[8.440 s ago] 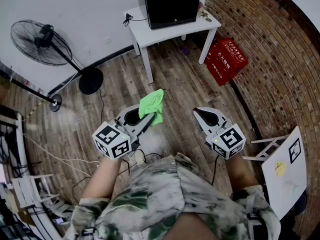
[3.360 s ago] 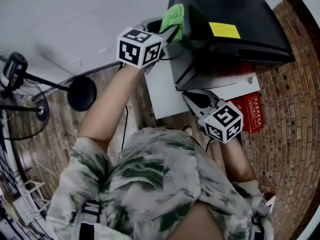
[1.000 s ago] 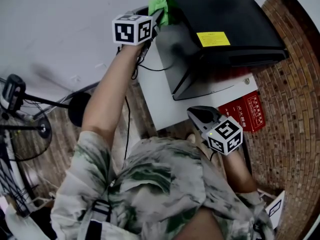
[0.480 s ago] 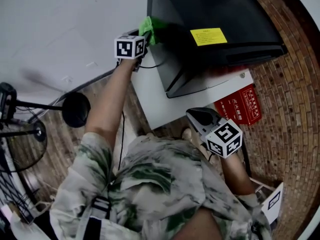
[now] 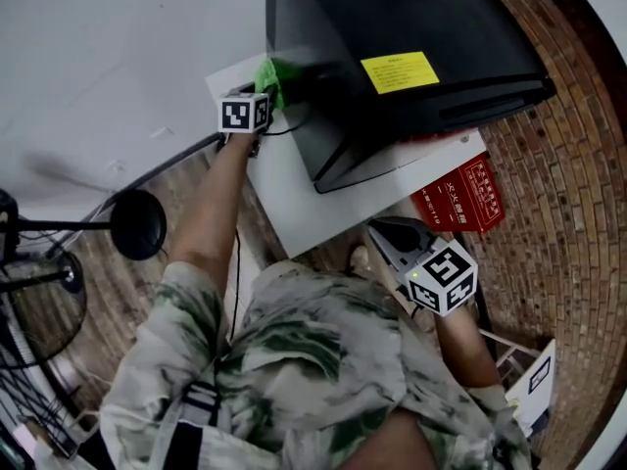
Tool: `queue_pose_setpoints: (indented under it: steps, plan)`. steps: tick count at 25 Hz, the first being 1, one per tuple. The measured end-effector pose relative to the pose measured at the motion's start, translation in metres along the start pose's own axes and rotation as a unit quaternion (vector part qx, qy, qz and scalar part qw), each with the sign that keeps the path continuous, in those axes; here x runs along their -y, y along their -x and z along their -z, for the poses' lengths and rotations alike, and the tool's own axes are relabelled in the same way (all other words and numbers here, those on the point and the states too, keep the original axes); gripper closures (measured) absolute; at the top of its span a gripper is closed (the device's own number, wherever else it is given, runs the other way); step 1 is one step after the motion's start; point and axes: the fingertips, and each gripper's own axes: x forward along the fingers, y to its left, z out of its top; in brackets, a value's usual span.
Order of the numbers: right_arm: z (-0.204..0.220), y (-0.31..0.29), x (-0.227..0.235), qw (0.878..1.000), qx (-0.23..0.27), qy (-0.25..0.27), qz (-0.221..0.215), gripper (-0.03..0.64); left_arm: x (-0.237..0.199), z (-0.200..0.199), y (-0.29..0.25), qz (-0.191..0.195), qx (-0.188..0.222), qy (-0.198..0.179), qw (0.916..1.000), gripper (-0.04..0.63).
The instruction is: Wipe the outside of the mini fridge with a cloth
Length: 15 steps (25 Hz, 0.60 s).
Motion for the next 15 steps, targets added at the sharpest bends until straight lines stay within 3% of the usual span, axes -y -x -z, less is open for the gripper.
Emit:
queue_pose_setpoints:
  steps: [15]
  plan:
    - [0.012,-0.008,-0.004,1.000,-0.027,0.000,0.002,0.594,-0.013,0.083,-0.027,-0.014,-0.087,0.035,0.9955,0.474]
